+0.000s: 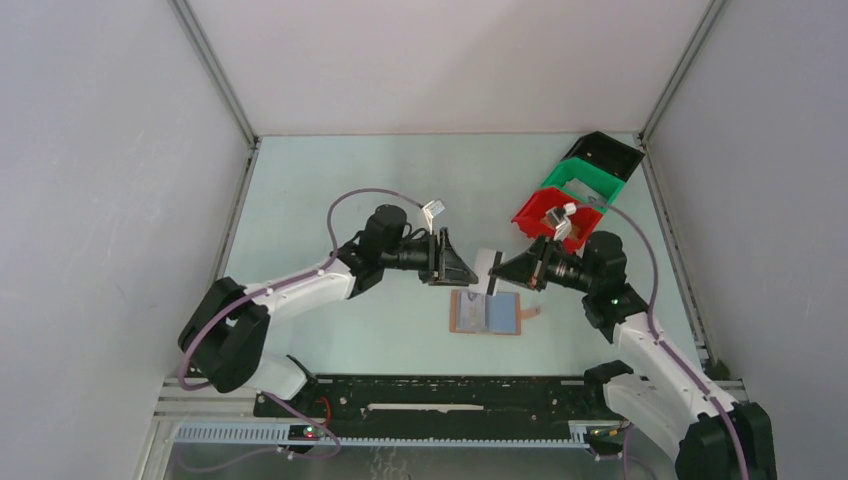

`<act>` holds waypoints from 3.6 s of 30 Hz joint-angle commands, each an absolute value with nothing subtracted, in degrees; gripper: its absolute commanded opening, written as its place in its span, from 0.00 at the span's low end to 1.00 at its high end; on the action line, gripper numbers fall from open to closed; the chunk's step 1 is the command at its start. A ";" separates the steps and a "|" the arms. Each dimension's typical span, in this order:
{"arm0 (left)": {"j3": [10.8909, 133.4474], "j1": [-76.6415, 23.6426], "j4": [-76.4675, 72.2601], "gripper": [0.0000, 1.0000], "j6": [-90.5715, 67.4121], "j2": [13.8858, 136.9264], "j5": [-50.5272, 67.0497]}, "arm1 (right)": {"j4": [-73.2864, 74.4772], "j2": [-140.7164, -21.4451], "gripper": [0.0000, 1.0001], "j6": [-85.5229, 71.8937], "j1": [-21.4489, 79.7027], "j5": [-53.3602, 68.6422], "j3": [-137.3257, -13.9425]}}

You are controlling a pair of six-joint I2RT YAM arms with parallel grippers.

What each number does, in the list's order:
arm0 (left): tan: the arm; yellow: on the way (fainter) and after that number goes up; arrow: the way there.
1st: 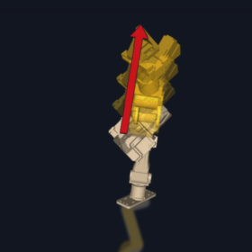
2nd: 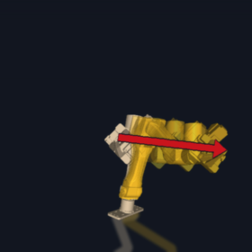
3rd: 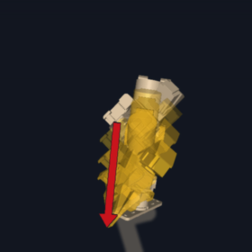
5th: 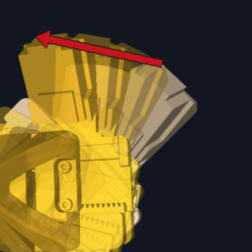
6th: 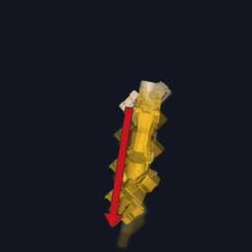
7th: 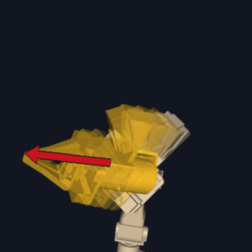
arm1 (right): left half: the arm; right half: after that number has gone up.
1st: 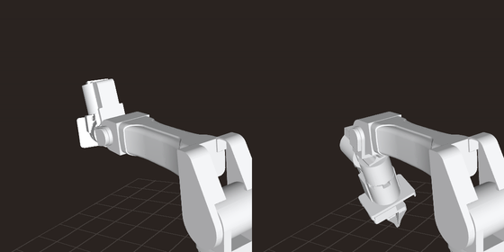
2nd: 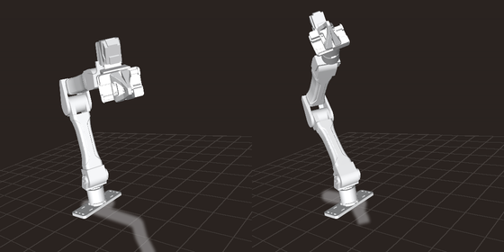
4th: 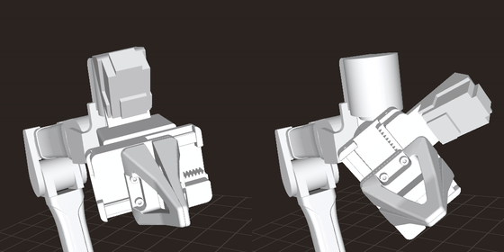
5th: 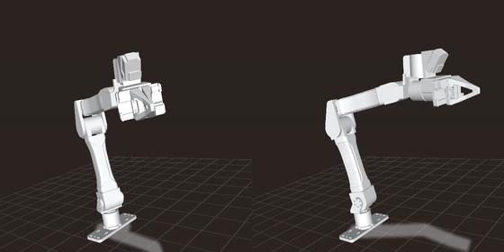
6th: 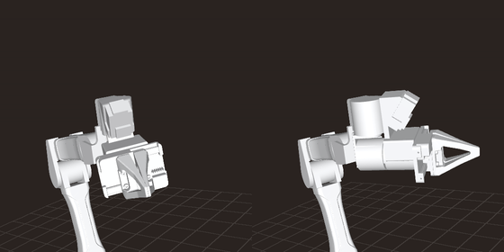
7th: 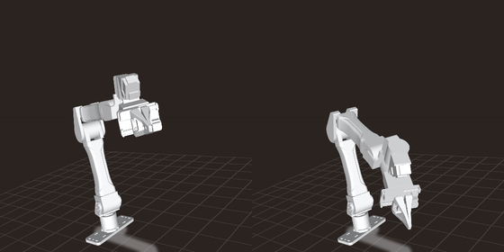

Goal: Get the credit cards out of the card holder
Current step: Place the credit card in the storage box, then remove the credit card from the card holder.

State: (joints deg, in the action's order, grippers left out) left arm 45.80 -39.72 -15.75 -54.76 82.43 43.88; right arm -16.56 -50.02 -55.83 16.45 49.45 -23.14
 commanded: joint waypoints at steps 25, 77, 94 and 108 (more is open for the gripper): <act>46.71 -35.68 12.02 0.60 -42.21 65.16 23.95 | 17.39 -93.31 0.00 36.40 10.92 -28.97 -79.78; 48.09 -39.94 13.93 0.68 -41.83 70.43 20.09 | 24.33 -71.30 0.62 -3.30 16.79 -7.42 -73.53; 49.89 -45.43 7.14 0.58 -44.34 86.03 17.67 | -1.24 -53.71 0.37 -45.15 23.27 21.25 -23.76; 53.71 -47.32 7.07 0.55 -44.21 93.17 13.42 | -15.04 -64.71 0.31 -49.74 25.03 25.57 -17.67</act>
State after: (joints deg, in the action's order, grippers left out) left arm 50.33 -46.35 8.45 -44.12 92.66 15.42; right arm -9.87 -62.85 -48.51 24.34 24.16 -17.50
